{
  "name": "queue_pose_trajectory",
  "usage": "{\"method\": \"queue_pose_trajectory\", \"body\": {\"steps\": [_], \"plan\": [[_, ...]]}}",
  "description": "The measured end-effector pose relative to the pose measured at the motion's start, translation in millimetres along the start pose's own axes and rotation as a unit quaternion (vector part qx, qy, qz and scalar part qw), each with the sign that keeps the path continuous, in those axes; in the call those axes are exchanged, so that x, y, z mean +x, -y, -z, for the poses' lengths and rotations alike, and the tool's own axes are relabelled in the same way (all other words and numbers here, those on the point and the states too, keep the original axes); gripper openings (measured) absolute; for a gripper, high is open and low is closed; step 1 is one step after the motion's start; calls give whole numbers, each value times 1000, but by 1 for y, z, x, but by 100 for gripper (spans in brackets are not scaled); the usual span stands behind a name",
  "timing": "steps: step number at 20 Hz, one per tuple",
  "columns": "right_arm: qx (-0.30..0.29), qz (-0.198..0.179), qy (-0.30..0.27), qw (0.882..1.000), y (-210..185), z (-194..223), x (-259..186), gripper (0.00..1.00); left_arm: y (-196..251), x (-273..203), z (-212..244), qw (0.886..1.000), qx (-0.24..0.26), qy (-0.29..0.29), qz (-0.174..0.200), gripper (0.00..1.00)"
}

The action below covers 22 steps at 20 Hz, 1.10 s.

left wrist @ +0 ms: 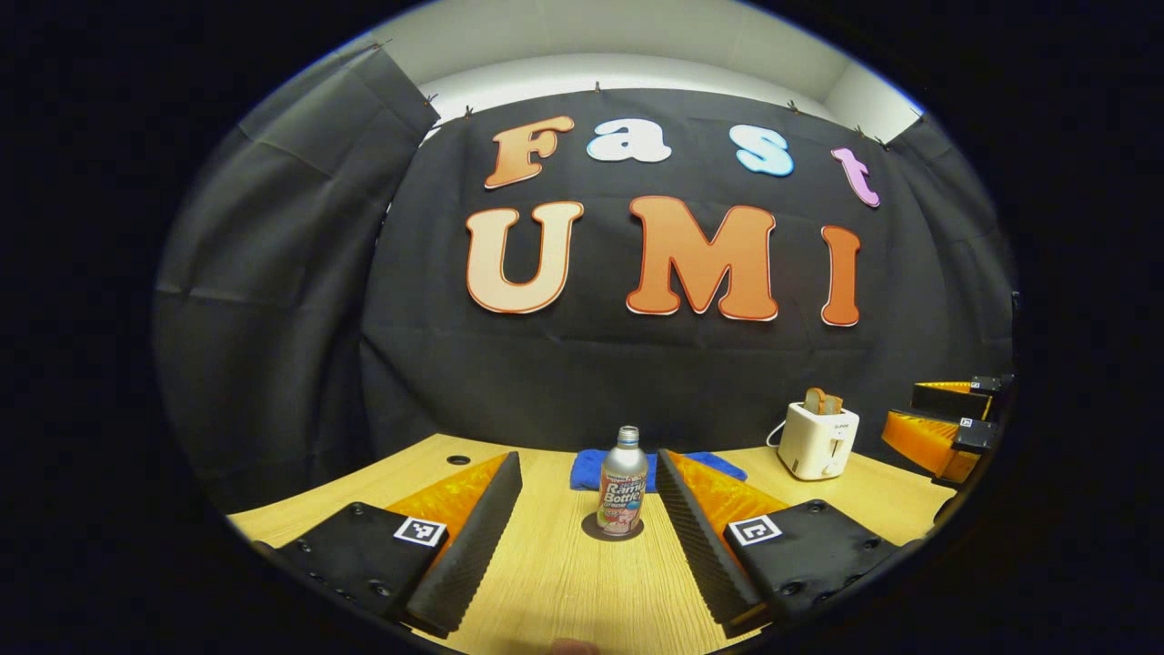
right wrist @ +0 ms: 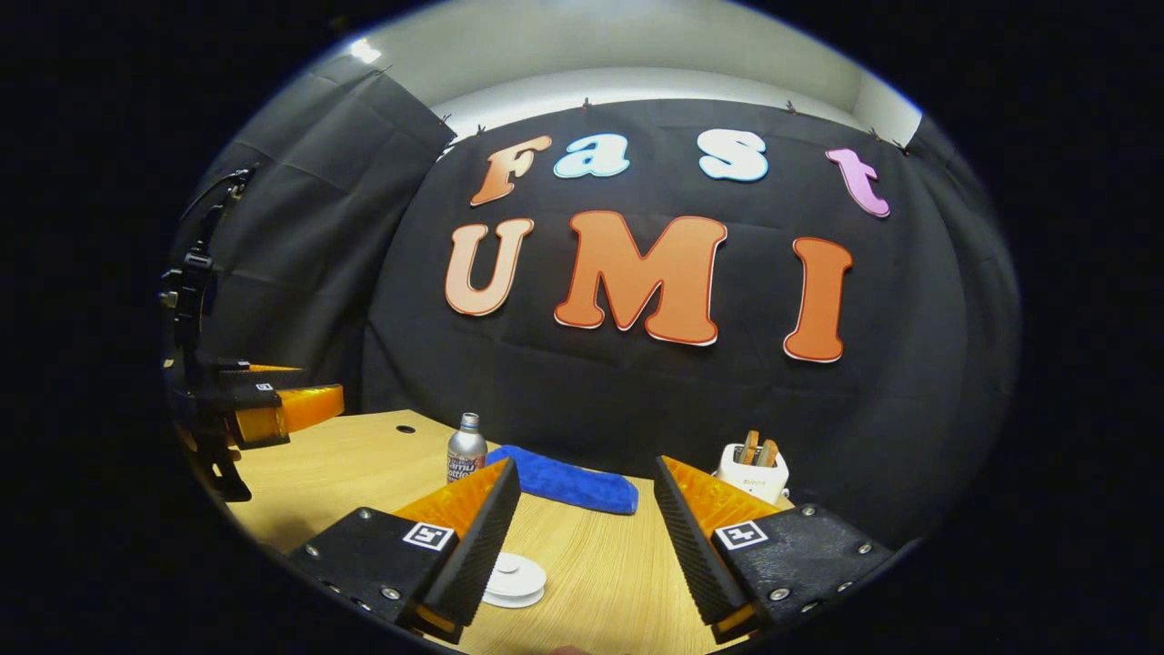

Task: Open the teacup lid with one hand, grasp the water bottle and pour water into the teacup with the other hand; after pouring, place the water bottle on the coaster and then close the teacup lid.

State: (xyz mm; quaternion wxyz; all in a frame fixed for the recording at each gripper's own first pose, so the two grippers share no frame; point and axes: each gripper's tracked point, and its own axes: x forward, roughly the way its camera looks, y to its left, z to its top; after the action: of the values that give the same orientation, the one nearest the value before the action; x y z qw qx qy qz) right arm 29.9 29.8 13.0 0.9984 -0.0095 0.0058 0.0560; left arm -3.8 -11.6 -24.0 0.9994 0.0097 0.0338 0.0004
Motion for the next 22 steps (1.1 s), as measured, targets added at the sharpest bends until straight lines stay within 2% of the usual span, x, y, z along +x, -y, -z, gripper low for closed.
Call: {"method": "queue_pose_trajectory", "body": {"steps": [1, 2, 4, 5, 6, 16, 18, 19, 20, 22], "plan": [[-1, 4, 4, 1000, 1, -4, -2, 89, 0, -3, -5, 1000, 3, 4, -2, 100], [1, 6, 3, 1000, 3, -7, -2, 90, 0, -5, -8, 1000, 5, 7, -5, 97], [9, 11, 1, 1000, 9, -10, -4, 91, -1, -10, -16, 1000, 10, 16, -10, 100], [11, 15, 2, 1000, 14, -13, -5, 92, 0, -12, -19, 1000, 10, 19, -11, 93], [12, 21, 2, 1000, 17, -14, -6, 92, 0, -14, -21, 1000, 11, 20, -12, 96], [8, 29, 16, 999, 33, -44, -20, 92, 8, -26, -45, 999, -3, 35, -7, 100], [13, 30, 26, 999, 33, -55, -23, 92, 9, -26, -46, 999, -5, 34, -4, 93], [17, 26, 29, 999, 31, -57, -24, 92, 7, -26, -46, 999, -2, 37, -8, 100], [20, 20, 29, 999, 27, -56, -24, 92, 5, -27, -43, 999, 5, 37, -12, 97], [18, 16, 23, 999, 25, -50, -23, 92, 7, -28, -37, 999, 13, 38, -12, 100]]}}
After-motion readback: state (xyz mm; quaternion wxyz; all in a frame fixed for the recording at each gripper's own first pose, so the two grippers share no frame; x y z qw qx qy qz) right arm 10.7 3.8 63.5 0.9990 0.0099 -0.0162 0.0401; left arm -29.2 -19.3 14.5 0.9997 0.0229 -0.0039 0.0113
